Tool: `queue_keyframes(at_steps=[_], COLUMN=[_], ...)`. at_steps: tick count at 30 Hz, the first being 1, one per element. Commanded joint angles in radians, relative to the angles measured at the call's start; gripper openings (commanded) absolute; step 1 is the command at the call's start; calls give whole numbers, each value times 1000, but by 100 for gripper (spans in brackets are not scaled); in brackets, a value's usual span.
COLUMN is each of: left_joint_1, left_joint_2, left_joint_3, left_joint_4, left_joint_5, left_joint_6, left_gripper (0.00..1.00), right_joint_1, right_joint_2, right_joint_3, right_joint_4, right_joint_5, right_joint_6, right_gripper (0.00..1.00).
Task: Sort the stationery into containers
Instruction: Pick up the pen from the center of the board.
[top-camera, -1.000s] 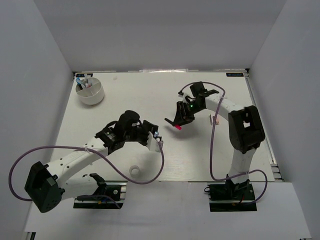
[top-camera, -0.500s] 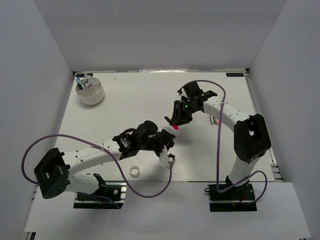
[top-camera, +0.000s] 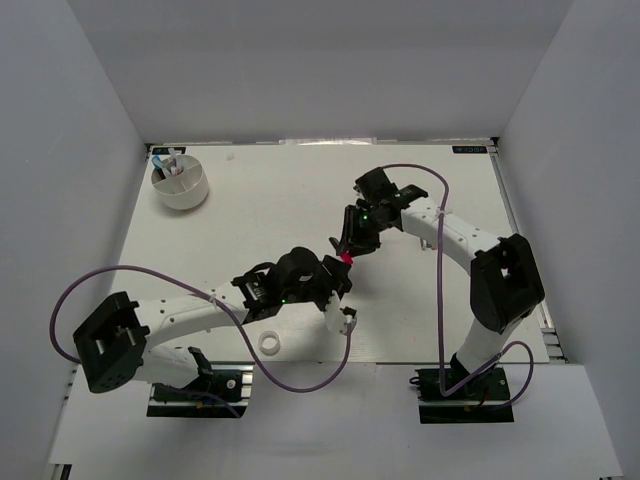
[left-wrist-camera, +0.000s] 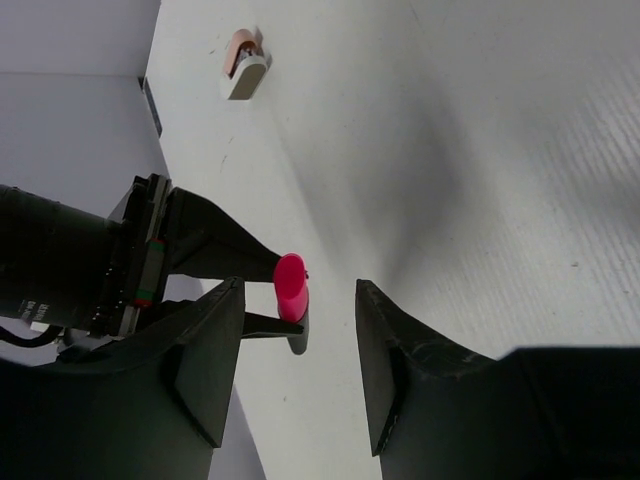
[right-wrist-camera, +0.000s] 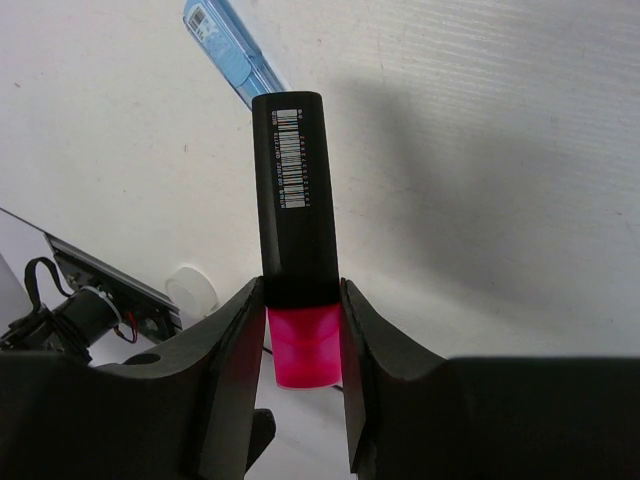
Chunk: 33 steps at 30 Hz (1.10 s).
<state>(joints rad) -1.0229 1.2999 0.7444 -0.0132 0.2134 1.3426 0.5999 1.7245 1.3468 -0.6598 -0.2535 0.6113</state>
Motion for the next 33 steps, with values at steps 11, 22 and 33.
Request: queue_keyframes(at_steps=[11,22,33], left_joint_1=[-20,-20,-20], left_joint_2=[29,71,113], left_joint_3=[-23,-40,-25], left_joint_4=[99,185,180], left_joint_5=[-131,-181,-232], left_joint_6=[7,27,41], left_gripper=[57,56,52], right_joint_1=[47,67,77], right_joint_2=[-28,-32,-57], right_joint_3=[72,81,81], right_joint_4=[-23,-26,-23], right_joint_5=[59,74,95], right_joint_6=[24,15,7], right_gripper=[0,0,0])
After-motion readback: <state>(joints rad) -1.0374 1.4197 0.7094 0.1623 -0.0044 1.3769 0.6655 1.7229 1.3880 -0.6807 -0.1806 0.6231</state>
